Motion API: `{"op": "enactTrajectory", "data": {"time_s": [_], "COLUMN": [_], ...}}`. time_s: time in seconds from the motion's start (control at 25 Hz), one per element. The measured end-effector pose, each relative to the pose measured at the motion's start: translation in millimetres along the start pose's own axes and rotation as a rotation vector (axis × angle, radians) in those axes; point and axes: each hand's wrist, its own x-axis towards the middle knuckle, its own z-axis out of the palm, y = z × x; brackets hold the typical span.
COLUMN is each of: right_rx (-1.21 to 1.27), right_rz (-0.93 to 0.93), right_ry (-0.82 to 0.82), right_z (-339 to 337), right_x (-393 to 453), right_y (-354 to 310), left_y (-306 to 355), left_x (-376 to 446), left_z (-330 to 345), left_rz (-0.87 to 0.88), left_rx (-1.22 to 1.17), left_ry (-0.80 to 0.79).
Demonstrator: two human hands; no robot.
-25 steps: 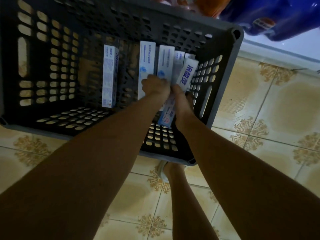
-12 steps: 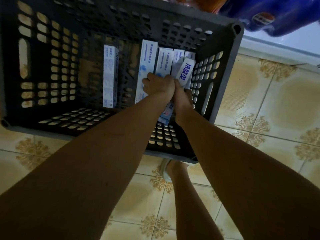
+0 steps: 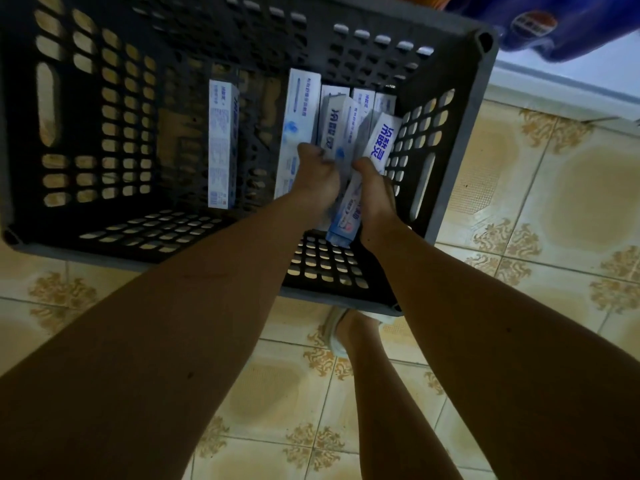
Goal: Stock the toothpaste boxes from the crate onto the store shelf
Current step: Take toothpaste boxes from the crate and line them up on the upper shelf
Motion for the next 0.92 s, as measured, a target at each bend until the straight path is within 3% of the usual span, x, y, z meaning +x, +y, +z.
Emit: {"op": "enactTrajectory", "data": {"time_s": [0.12, 0.32, 0.44, 0.76, 0.92], "right_rx": [-0.024, -0.272, -0.356, -0.697, -0.796], "right_rz": [-0.016, -0.024, -0.058, -0.19, -0.295], "right_ry": [0.004, -0.117, -0.171, -0.48, -0.531], "right_z": [-2, -12, -3, 22, 29], "right_x": [-17, -84, -144, -339, -451], "right_y": [0, -15, -37, -131, -176], "left_y": [-3, 12, 32, 92, 127], "left_x": [-18, -54, -96, -259, -341], "left_z": [-21, -87, -139, -288, -364], "left_rz": [-0.007, -0.21, -0.226, -0.031, -0.04], "left_rx": [-0.156, -0.228, -0.243, -0.452, -0.567], "left_ry": [-0.161, -0.5, -0.623, -0.506, -0.454]}}
